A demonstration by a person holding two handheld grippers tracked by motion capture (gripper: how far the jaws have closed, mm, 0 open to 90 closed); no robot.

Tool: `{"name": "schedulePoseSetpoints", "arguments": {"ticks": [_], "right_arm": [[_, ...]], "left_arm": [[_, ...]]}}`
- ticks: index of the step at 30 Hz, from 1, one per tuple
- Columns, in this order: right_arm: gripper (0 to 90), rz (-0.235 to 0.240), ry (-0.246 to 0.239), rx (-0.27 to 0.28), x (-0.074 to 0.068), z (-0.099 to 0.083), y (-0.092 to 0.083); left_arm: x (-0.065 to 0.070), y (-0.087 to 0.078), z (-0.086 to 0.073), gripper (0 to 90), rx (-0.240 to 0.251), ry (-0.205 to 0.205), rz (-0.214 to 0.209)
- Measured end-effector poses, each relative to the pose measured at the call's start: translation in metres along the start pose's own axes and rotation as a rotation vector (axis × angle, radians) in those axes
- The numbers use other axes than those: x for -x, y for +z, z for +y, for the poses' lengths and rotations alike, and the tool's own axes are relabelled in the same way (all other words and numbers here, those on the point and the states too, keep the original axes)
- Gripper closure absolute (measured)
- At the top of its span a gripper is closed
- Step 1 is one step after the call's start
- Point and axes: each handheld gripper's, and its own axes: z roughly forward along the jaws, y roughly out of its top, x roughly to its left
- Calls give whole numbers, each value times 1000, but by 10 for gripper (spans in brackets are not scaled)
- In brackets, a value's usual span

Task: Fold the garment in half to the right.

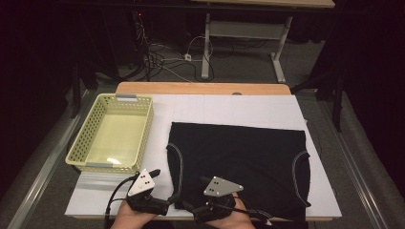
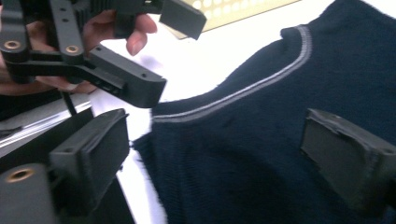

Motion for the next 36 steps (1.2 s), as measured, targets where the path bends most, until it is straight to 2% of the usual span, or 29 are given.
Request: {"name": "schedulePoseSetpoints", "arguments": {"ticks": [4,10,15,24,27,31,34,36], "right_arm": [[165,20,-23,-19,-6,2,2],[275,65,-14,-82,-8,-5,12],[329,74,-40,-91,-14,-1,17],[368,42,-109,-169,-29,3,34],[370,22,-146,-199,-33,3,38],[375,-10,-185,-215,-37,4,41],[403,-16,-186,-222,-37,4,42],[461,-21,-184,-220,-36,5,43]], "left_arm": [[0,-4,-1,0,4,-7,15],[-2,-11,0,0,24,-25,21],[-5,-12,0,0,35,-39,24],[-8,-20,-5,0,36,-47,36],[-9,-24,-6,0,41,-50,47],[-9,-30,-8,0,43,-53,55],[-8,-32,-10,0,43,-60,58],[-8,-33,-10,0,46,-68,59]]}}
